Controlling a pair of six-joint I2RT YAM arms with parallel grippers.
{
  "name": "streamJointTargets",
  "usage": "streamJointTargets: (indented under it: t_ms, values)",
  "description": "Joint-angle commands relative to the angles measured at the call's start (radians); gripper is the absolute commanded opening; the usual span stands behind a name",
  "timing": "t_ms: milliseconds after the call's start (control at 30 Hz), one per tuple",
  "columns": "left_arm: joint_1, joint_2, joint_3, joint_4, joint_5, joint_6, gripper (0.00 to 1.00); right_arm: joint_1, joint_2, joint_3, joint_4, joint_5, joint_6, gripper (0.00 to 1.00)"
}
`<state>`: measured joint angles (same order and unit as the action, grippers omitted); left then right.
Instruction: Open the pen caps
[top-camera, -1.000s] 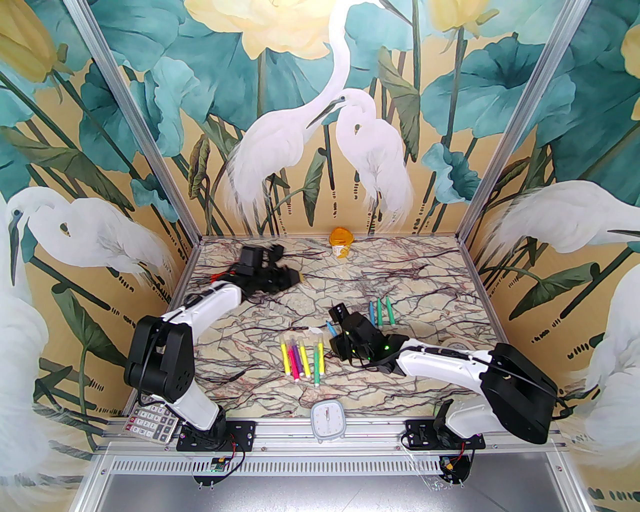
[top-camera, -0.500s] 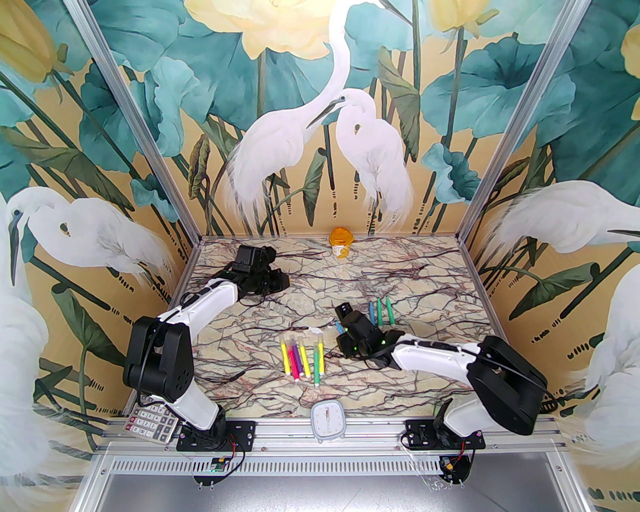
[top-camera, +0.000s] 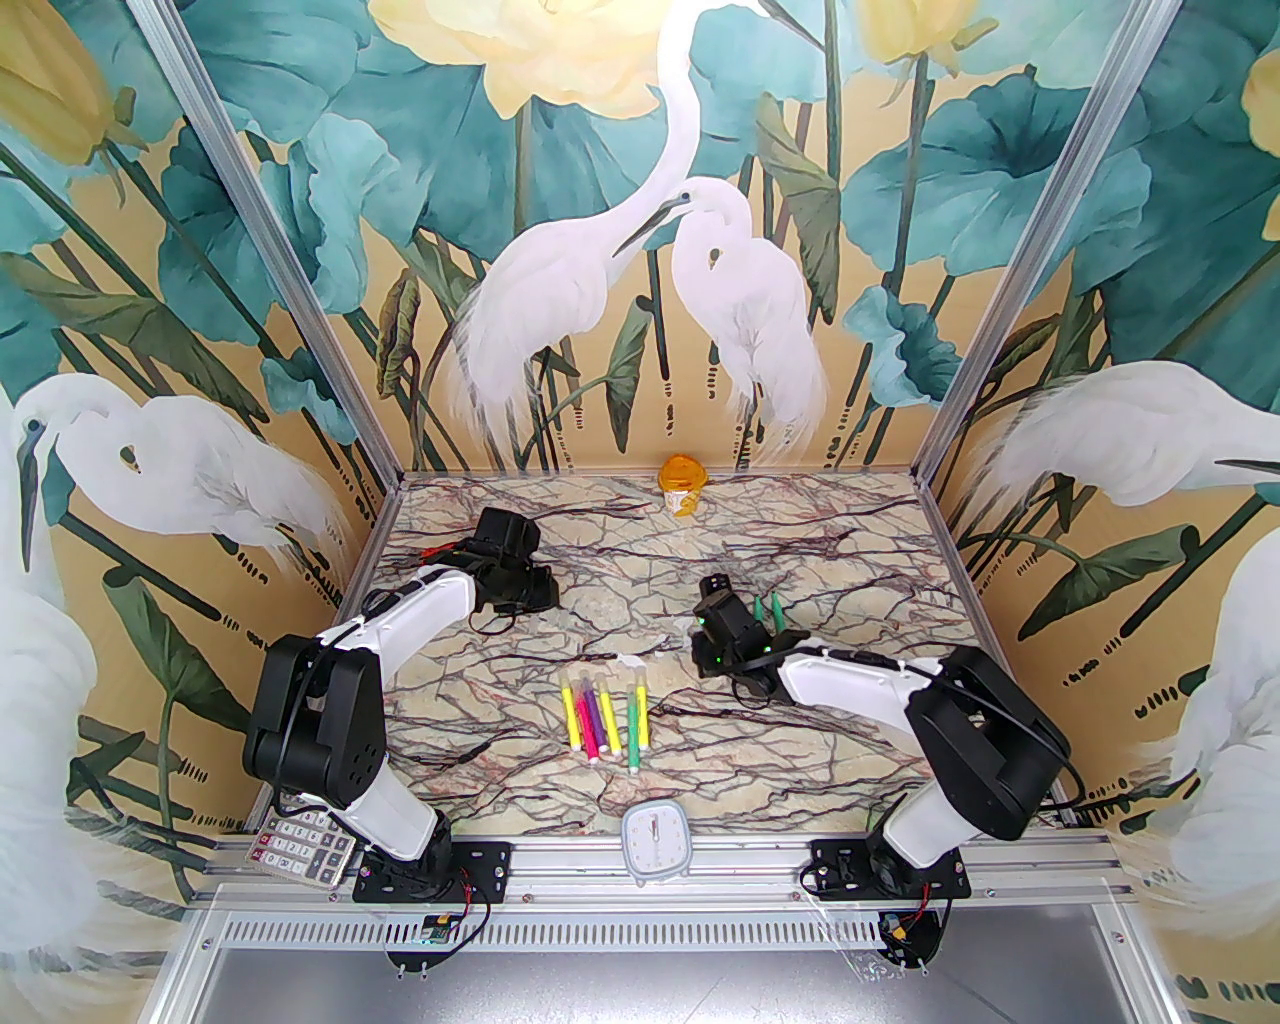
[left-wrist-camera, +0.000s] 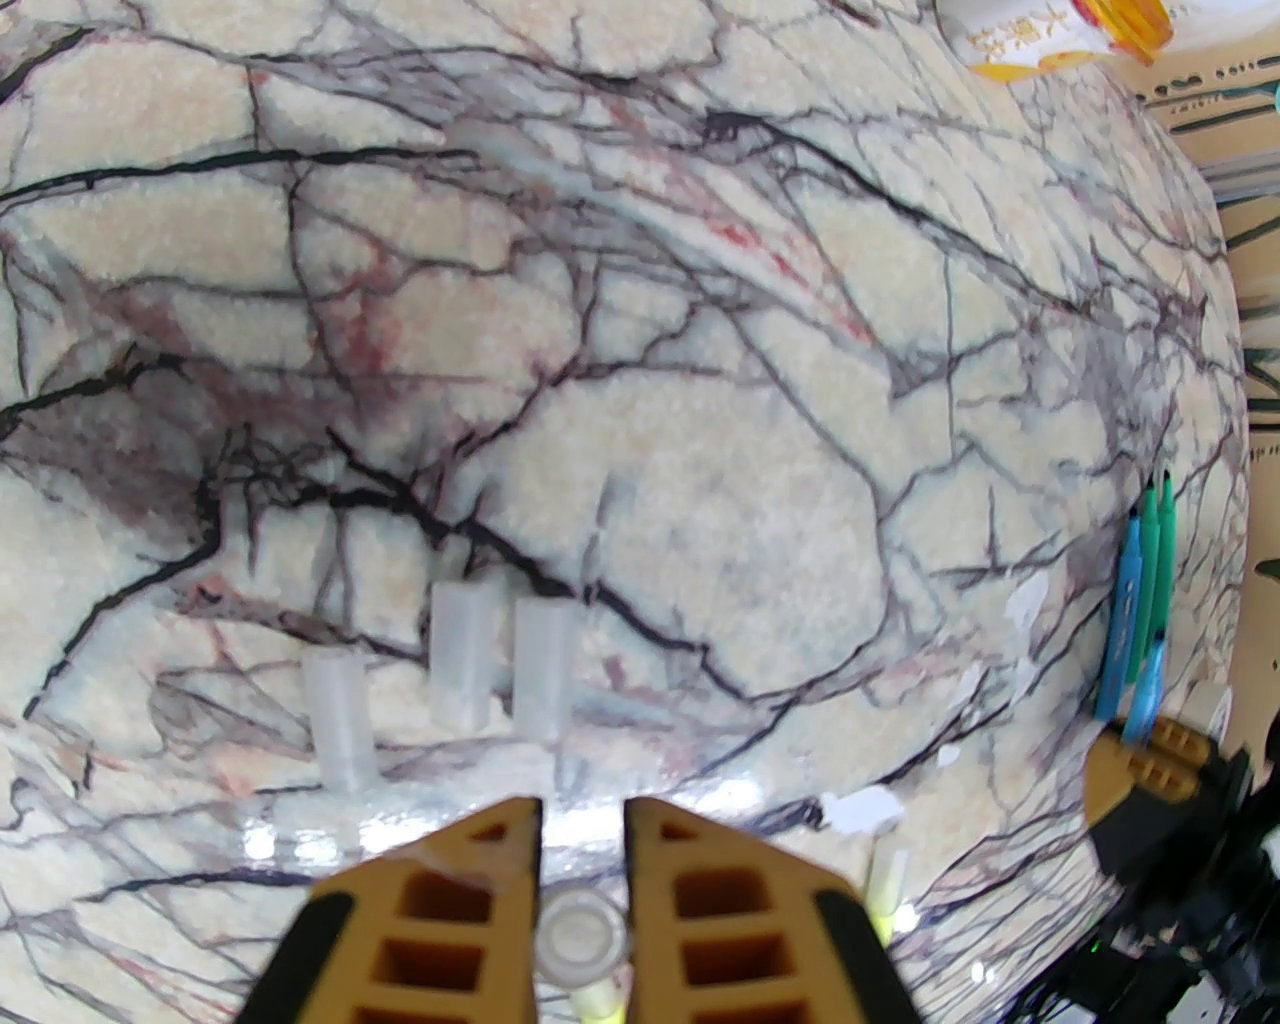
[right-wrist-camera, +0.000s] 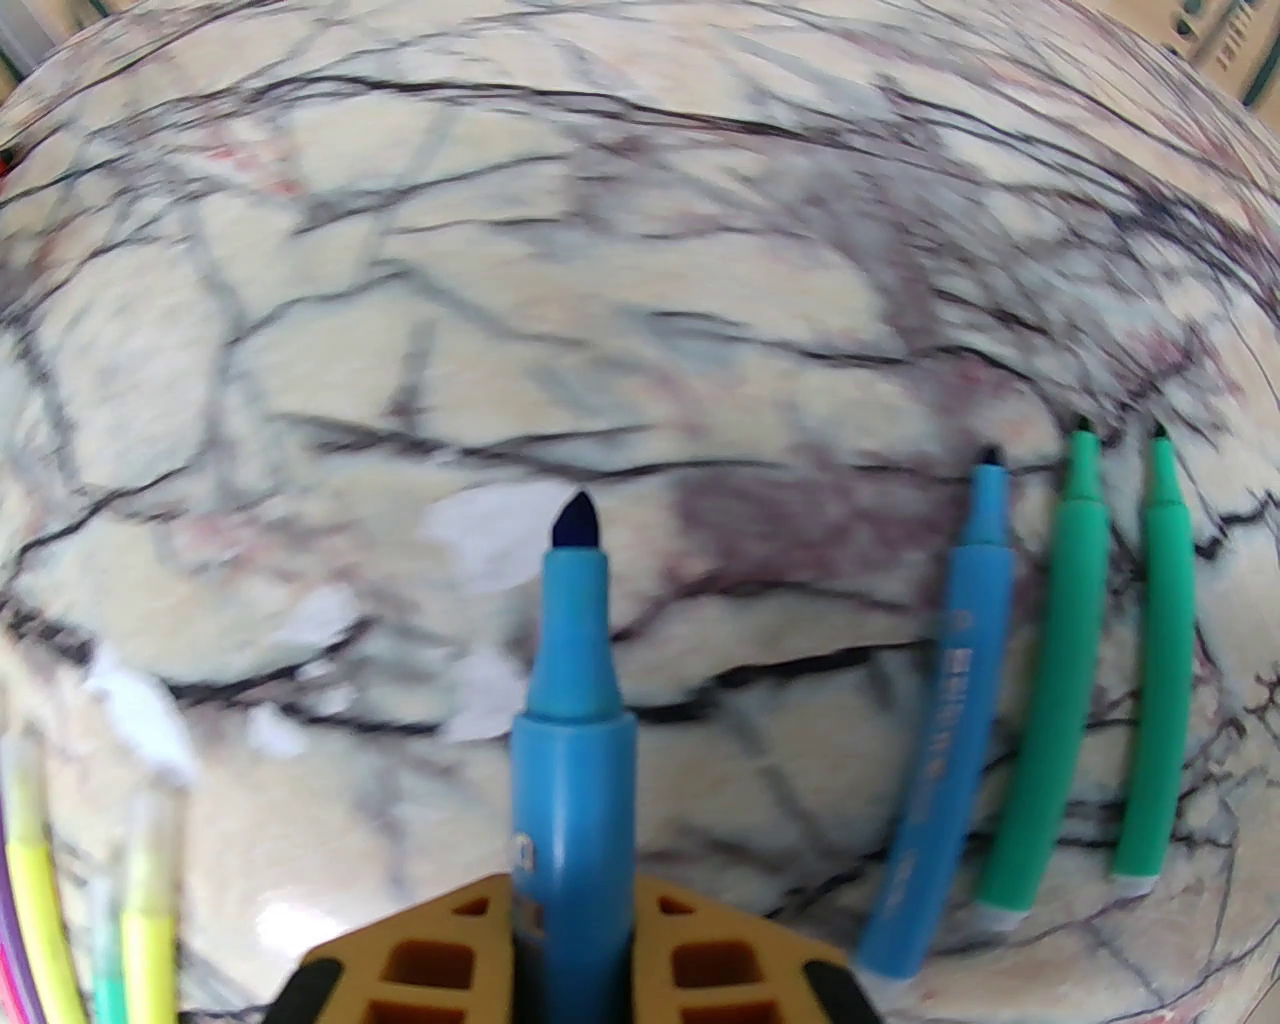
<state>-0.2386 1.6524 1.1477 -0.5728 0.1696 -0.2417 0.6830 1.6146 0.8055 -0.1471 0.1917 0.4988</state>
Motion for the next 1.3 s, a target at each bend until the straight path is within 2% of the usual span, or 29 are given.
streamJointTargets:
  t_ms: [0,233,700,1133,1267]
  values:
    - [-0.005,0.048,0.055,-0.058,0.004,0.035,0.0,-0.012,0.033,0.043,-0.029,0.031,0.021,0.02]
    - [-0.073,0.131,0.14,-0.129,-0.045,0.068,0.0,-0.036,0.099,0.067,-0.035,0.031,0.03,0.03]
    - [-0.131,0.309,0.28,-0.207,-0.057,0.109,0.0,-0.056,0.159,0.073,-0.061,0.069,0.042,0.11]
    - [-0.143,0.39,0.312,-0.256,-0.15,0.114,0.01,-0.058,0.142,0.073,-0.088,0.1,0.032,0.21]
    - [-0.145,0.395,0.311,-0.252,-0.152,0.111,0.05,-0.059,0.134,0.074,-0.095,0.101,0.028,0.26]
